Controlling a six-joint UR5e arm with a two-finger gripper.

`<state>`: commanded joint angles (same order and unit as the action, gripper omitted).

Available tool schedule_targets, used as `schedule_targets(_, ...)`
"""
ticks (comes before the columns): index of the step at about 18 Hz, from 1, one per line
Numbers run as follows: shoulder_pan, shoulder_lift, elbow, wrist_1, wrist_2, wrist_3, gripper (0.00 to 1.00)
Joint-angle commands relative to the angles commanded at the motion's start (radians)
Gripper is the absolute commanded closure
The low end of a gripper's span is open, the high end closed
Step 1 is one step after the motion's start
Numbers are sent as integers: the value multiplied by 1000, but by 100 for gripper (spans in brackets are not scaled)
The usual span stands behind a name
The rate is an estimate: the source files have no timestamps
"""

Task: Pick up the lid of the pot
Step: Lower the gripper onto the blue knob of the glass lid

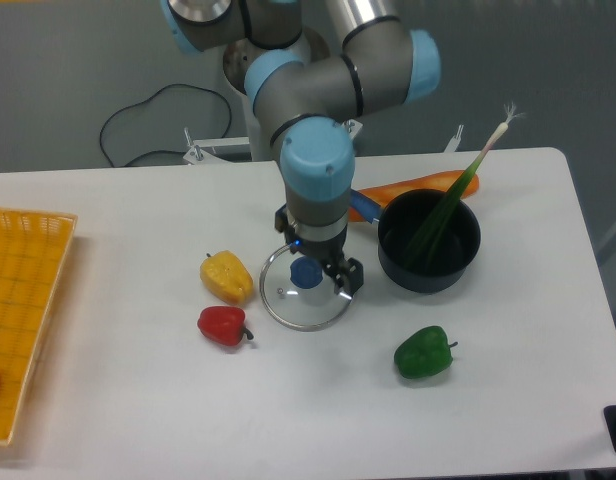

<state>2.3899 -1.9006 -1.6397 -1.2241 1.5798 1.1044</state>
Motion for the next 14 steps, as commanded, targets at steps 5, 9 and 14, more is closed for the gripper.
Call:
schedule_targets(5, -40, -35, 6, 2, 98, 3, 0)
schedule_targets(9, -51, -61, -5, 34, 100, 135, 0)
schedule_targets(14, -55, -75, -57, 89, 100, 210, 0)
